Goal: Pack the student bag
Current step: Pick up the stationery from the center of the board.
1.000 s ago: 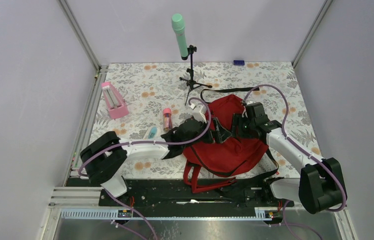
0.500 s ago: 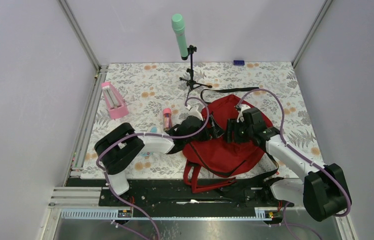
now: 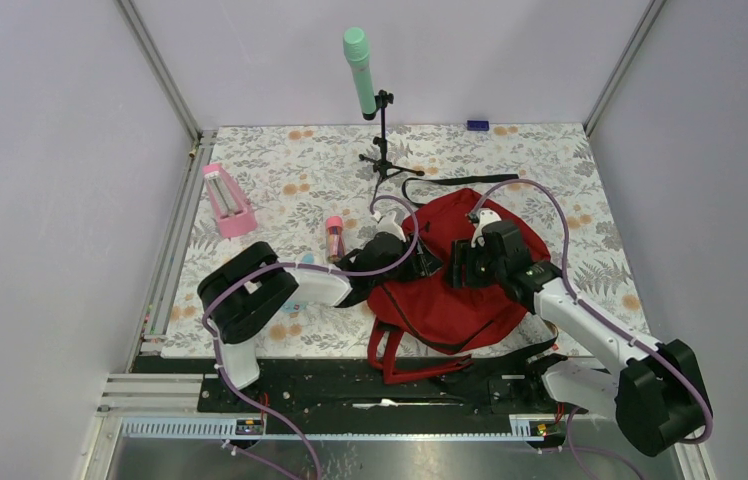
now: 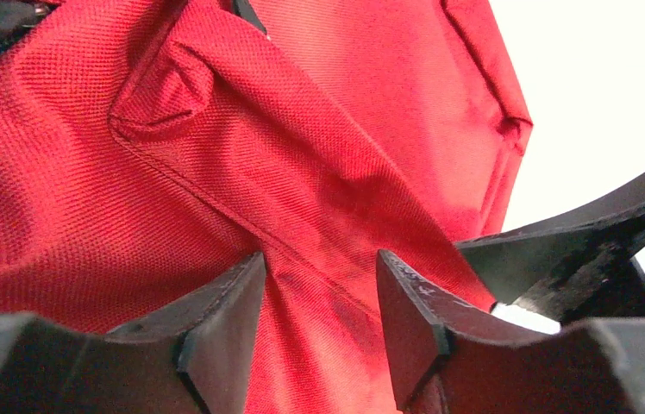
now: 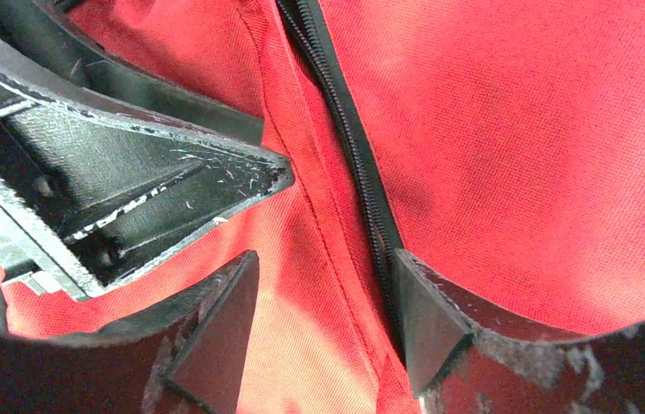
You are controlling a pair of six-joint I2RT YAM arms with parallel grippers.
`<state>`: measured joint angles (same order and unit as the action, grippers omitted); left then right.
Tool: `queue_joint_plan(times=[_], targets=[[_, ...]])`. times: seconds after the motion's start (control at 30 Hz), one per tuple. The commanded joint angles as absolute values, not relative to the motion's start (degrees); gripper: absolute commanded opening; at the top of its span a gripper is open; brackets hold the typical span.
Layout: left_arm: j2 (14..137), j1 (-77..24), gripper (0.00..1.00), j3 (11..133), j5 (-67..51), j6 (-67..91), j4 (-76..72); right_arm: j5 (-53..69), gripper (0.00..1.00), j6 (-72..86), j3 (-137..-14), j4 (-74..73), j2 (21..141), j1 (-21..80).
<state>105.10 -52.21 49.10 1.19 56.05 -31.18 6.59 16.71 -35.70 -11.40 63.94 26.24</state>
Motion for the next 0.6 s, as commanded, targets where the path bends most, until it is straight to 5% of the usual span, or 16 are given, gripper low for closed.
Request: queue_joint_plan(times=[0.0,0.1,0.3,0.57], targets=[[105.19,-52.16,0.55,48.20,0.26,58.25,-37.92,5.78,0.61,16.06,-34.57,-9.35,60.59,27.94],[103.67,-52.12,0.58,47.26,0.98,58.63,-38.55,5.89,0.42,15.92,-33.10,-8.02,58.70,28.63],[103.66,-52.16,0.70,48.20,1.84,59.10,-38.67,6.09,0.23,16.98,-32.27,-7.22,61.68,28.78],[104.12,-52.20,0.73,46.23,3.12,61.62,-43.15,7.04,0.02,17.36,-31.79,-5.69,64.44,29.92]])
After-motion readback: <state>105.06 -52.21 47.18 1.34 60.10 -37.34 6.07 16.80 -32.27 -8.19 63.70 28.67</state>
